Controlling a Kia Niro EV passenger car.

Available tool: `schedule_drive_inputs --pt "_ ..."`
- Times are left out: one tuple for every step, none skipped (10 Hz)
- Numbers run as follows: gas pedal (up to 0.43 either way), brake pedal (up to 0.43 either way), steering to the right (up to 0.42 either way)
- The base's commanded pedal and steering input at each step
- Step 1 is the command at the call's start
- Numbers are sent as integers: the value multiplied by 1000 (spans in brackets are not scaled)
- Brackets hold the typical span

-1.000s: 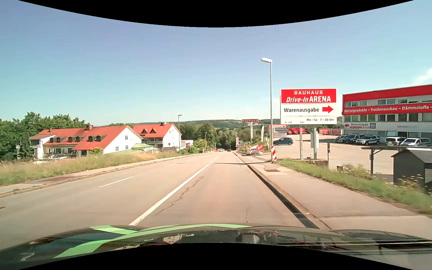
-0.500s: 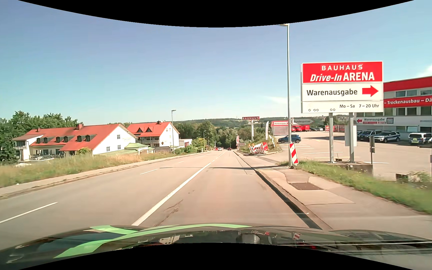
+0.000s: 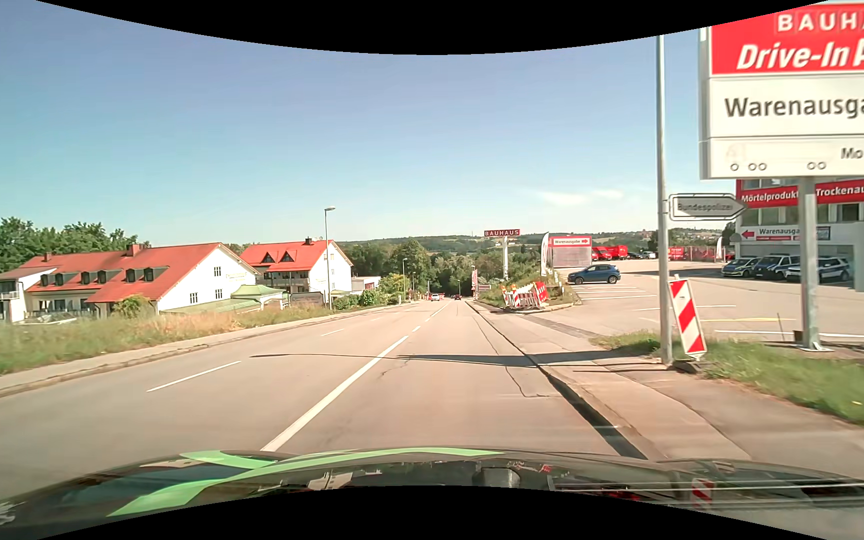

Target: Follow the waypoints while adhering to traffic rules and regulations

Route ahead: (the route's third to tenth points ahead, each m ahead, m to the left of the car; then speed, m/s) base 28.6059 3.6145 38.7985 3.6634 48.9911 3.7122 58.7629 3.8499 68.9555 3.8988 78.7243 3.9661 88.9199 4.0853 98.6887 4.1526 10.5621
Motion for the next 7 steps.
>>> schedule_drive_inputs --pt "47 0 1" --pt "47 0 2" --pt "47 0 2" --pt "47 0 1" --pt "47 0 2" --pt "47 0 1" --pt "47 0 0"
